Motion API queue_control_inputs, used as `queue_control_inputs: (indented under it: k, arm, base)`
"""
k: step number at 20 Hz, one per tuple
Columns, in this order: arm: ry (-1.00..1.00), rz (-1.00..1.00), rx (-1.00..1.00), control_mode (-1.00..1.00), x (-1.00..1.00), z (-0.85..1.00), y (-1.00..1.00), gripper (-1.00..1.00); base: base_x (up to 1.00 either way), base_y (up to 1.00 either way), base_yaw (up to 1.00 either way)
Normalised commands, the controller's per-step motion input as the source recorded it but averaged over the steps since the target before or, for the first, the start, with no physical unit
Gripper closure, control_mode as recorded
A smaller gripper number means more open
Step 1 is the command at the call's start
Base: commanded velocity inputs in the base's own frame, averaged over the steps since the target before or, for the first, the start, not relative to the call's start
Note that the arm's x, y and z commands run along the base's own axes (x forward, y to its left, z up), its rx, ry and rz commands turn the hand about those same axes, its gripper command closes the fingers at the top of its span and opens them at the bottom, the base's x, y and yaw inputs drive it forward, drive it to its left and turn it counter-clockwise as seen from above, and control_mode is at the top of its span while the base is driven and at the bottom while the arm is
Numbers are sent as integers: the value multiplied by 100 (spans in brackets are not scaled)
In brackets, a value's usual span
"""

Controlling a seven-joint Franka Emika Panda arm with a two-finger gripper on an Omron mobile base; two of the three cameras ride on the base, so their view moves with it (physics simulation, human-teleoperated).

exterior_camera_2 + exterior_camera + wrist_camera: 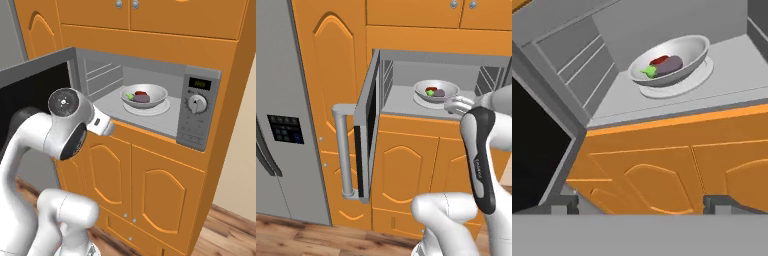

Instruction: Place the bowl containing the eggplant and bell pepper in the microwave. Close the microwave door and press the start button to microwave the meal.

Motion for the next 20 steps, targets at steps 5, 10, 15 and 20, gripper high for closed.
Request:
queue_control_inputs:
  k: [5,10,15,20]
  arm:
    - [-5,16,-25,-100,-69,47,0,-100]
    - [10,23,-38,-100,-65,33,15,-100]
    - [17,17,-44,-100,-16,24,63,-100]
    - [4,15,-39,-100,-27,3,49,-100]
  base:
    - [0,0,0]
    - [0,0,0]
    - [0,0,0]
    - [0,0,0]
